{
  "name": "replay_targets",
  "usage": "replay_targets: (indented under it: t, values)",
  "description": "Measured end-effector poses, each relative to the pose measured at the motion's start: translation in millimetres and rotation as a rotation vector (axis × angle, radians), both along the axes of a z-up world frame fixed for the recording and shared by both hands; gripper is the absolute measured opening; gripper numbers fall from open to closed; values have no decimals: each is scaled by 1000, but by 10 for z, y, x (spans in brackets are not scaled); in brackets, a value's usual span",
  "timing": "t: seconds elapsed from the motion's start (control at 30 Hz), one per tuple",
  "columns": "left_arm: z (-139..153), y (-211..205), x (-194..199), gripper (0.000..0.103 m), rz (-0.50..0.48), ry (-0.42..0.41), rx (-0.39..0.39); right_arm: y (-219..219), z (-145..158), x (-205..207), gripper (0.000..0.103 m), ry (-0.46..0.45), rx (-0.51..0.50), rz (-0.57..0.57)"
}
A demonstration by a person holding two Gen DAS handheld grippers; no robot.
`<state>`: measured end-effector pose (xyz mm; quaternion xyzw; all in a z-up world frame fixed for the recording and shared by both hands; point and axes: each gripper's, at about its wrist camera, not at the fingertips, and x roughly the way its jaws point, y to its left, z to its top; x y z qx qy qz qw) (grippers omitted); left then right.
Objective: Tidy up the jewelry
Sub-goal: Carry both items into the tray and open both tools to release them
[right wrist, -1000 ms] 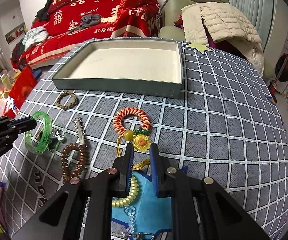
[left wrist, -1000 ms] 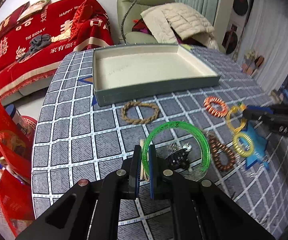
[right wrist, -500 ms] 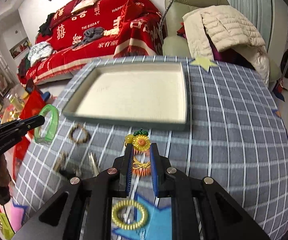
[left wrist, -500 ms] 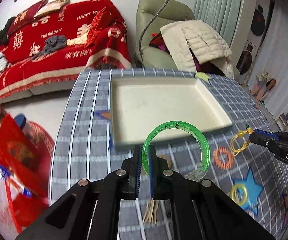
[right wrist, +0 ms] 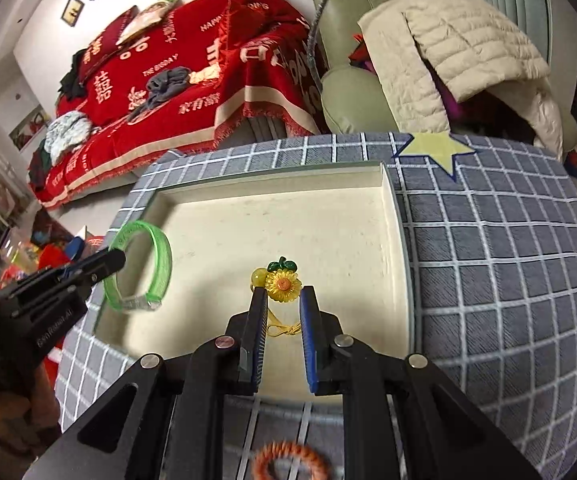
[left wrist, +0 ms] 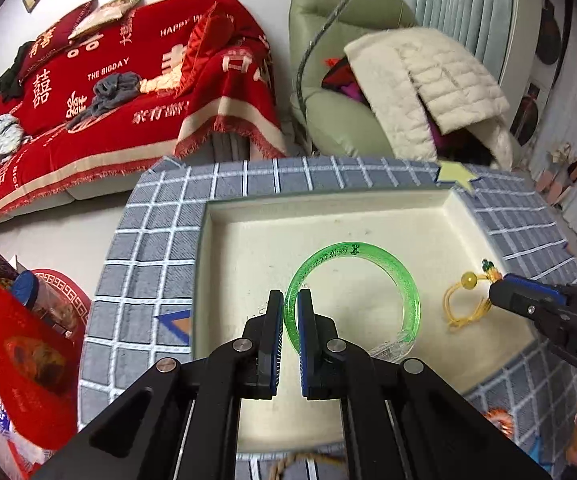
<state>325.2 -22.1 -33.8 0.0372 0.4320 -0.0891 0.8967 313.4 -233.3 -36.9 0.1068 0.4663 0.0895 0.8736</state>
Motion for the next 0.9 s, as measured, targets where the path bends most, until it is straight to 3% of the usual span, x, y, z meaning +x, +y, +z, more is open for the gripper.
replay_targets:
  t: [0.27,0.5,0.6,0.67,0.77,0.8,0.87,0.9]
  values:
    - [-315,-127,135,28,8,33,82,-70,-377,197,18,59,-31,-37]
    - [-467,-209,163,28,25,50,168,-37,-452,179,22,66,-87,-30]
    - [-442,-214,136,29,32,37,180,13,-424,164,40,54,-93,-10]
    - [-398,-197,110,29,38,26,175,22,-370,134,63,36,-97,-19]
    - [-286,-159,56,29,39,0,152,-7,-256,55,63,7,-65,-26]
    - [-249,-148,33,32,39,-8,146,-29,-204,19,64,-3,-57,-33]
    - [-152,-112,-36,89,47,-29,128,-60,-123,-50,70,-18,-52,-48]
    - [-102,-90,-76,103,59,-51,121,-84,-76,-102,71,-27,-45,-56]
